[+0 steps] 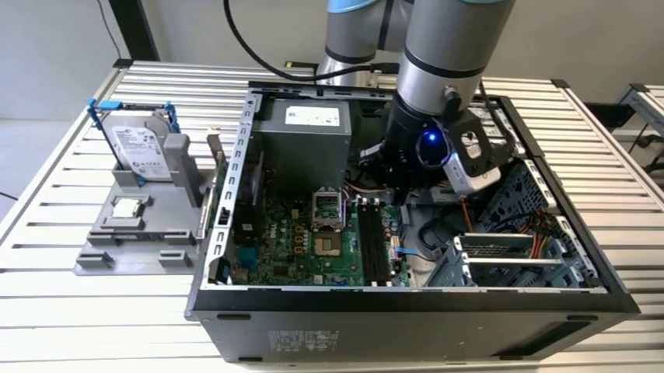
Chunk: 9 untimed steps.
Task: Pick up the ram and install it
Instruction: 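Insert the ram into the slot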
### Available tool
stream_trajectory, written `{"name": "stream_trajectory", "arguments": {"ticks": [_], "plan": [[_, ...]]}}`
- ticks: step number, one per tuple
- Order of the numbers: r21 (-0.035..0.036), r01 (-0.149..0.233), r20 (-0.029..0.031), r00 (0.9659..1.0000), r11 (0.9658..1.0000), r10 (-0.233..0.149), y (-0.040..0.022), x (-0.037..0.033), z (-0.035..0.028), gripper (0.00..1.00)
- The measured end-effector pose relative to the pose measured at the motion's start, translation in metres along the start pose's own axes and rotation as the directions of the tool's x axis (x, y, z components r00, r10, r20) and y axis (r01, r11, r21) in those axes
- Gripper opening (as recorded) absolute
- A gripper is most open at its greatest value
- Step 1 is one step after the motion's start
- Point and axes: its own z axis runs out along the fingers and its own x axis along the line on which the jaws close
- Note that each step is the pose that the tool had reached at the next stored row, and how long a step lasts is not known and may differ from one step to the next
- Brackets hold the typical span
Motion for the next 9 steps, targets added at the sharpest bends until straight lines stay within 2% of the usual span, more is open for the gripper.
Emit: {"name": "stream_trajectory", "arguments": {"ticks": [4,9], "plan": [[0.0003,0.0,-0.0001,1.0,1.0,0.0,-0.003,0.0001,0.007,0.0],[0.0002,0.0,-0.0001,1.0,1.0,0.0,-0.013,-0.0002,0.0158,0.0]]}}
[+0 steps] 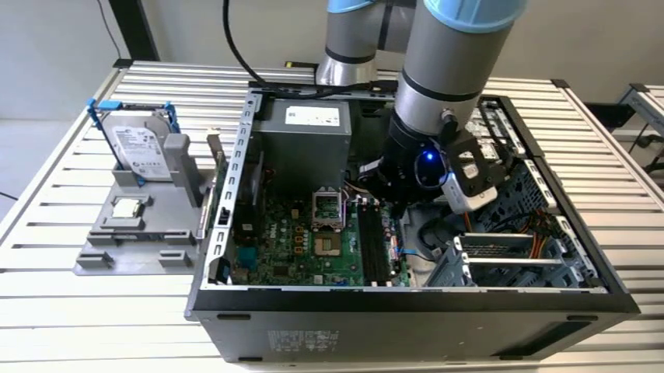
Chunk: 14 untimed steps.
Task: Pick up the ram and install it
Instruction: 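Insert the ram into the slot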
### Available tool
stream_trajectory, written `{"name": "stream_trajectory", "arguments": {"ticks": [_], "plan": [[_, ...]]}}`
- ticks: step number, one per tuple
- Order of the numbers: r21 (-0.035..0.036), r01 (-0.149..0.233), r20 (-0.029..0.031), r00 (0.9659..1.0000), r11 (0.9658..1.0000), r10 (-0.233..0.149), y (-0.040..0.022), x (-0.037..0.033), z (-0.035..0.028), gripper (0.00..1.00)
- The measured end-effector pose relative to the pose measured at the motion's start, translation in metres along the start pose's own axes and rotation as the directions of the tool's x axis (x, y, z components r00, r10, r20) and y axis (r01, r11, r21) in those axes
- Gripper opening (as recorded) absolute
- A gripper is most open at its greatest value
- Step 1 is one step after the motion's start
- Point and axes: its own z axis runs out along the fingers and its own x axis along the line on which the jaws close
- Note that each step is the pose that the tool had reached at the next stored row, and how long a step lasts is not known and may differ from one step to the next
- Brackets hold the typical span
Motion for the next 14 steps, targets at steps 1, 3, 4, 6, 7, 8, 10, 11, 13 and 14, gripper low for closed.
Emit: {"name": "stream_trajectory", "arguments": {"ticks": [1,3,4,6,7,8,10,11,13,14], "plan": [[-0.0003,0.0,0.0001,1.0,1.0,0.0,-0.0027,-0.0001,0.0017,0.0],[-0.0001,0.0,0.0001,1.0,1.0,0.0,-0.006,-0.0002,0.0048,0.0],[-0.0003,0.001,0.0001,1.0,1.0,-0.001,-0.0067,-0.0001,0.0064,0.0],[0.0007,0.001,0.0001,1.0,1.0,-0.001,-0.007,0.0006,0.0099,0.0],[0.0016,0.002,0.0001,1.0,1.0,-0.002,-0.0071,0.0012,0.0116,0.0],[0.0022,0.003,0.0001,1.0,1.0,-0.003,-0.0072,0.0017,0.0132,0.0],[0.0032,0.005,0.0,1.0,1.0,-0.005,-0.0074,0.0026,0.0167,0.0],[0.0038,0.006,0.0,1.0,1.0,-0.006,-0.0074,0.0027,0.0181,0.0],[0.0048,0.008,-0.0002,1.0,1.0,-0.008,-0.0076,0.003,0.0206,0.0],[0.0053,0.009,-0.0005,1.0,0.9999,-0.009,-0.0077,0.0032,0.0219,0.0]]}}
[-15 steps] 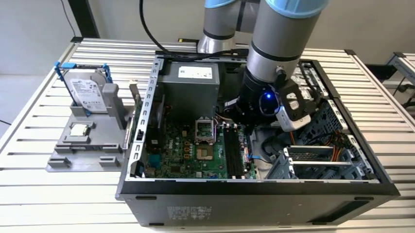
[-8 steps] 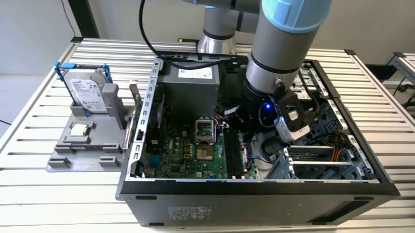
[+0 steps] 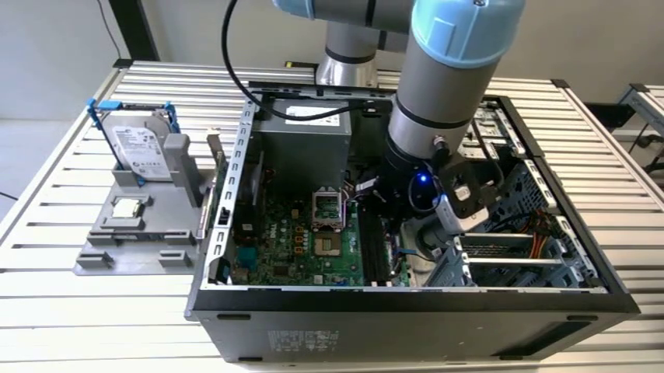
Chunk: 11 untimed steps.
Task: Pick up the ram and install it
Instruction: 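Insert the ram into the slot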
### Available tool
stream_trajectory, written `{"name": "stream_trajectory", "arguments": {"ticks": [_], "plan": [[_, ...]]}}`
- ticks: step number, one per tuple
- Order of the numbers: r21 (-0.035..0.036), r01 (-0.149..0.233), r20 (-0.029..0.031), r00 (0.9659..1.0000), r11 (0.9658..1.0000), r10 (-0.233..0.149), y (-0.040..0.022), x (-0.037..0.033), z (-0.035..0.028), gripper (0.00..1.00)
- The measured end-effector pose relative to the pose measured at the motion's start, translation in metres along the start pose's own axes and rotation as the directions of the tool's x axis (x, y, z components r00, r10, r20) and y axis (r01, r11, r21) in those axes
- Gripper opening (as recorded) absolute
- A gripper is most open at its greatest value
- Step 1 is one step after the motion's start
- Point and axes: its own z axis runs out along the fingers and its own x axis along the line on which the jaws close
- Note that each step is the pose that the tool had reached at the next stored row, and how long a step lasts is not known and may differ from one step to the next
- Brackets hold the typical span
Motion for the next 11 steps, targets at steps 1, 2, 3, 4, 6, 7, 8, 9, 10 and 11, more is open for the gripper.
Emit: {"name": "stream_trajectory", "arguments": {"ticks": [1,2,3,4,6,7,8,9,10,11], "plan": [[0.0002,0.002,-0.0005,1.0,1.0,-0.002,0.0,0.0002,0.0013,0.0],[0.0003,0.004,-0.001,1.0,1.0,-0.004,-0.0001,0.0003,0.0027,0.0],[0.0004,0.007,-0.0017,1.0,1.0,-0.007,-0.0001,0.0004,0.0039,0.0],[0.0009,0.009,-0.0026,1.0,1.0,-0.009,-0.0001,0.0006,0.0048,0.0],[0.0018,0.015,-0.0037,0.9999,0.9999,-0.015,-0.0003,0.0015,0.0063,0.0],[0.0021,0.018,-0.0044,0.9998,0.9998,-0.018,-0.0003,0.0017,0.0073,0.0],[0.0022,0.019,-0.0055,0.9998,0.9998,-0.019,-0.0003,0.002,0.0081,0.0],[0.0027,0.02,-0.0068,0.9998,0.9998,-0.02,-0.0003,0.0022,0.0087,0.0],[0.0034,0.02,-0.0083,0.9998,0.9998,-0.02,-0.0003,0.0023,0.0091,0.0],[0.0042,0.021,-0.0102,0.9997,0.9998,-0.021,-0.0004,0.0023,0.009,0.0]]}}
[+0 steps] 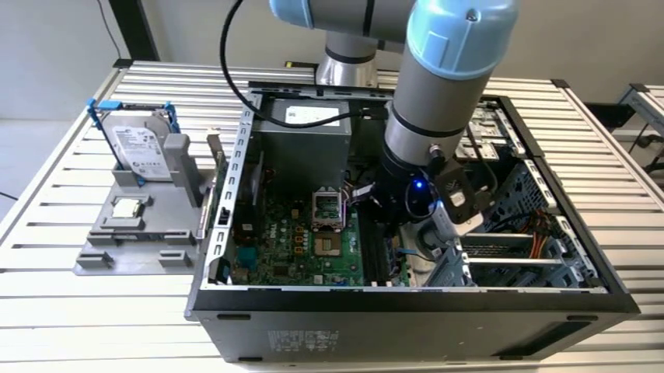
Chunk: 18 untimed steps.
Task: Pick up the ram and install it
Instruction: 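Insert the ram into the slot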
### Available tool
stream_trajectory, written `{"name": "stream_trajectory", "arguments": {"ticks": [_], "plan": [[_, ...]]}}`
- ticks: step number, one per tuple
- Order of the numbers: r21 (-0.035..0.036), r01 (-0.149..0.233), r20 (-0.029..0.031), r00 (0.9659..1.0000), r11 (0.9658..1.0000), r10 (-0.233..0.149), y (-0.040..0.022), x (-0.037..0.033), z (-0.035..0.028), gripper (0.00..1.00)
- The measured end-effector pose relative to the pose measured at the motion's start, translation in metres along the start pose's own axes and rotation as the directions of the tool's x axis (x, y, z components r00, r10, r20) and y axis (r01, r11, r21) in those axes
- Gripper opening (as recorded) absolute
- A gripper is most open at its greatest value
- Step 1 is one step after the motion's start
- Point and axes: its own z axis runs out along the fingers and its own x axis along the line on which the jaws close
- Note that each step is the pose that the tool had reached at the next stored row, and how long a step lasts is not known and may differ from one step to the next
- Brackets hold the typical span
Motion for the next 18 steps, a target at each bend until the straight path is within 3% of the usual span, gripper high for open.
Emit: {"name": "stream_trajectory", "arguments": {"ticks": [6,18], "plan": [[0.0027,0.0,-0.005,1.0,1.0,0.0,0.0,0.0001,0.003,0.0],[0.0041,0.0,-0.0054,1.0,1.0,0.0,0.0008,0.0005,0.0052,0.0]]}}
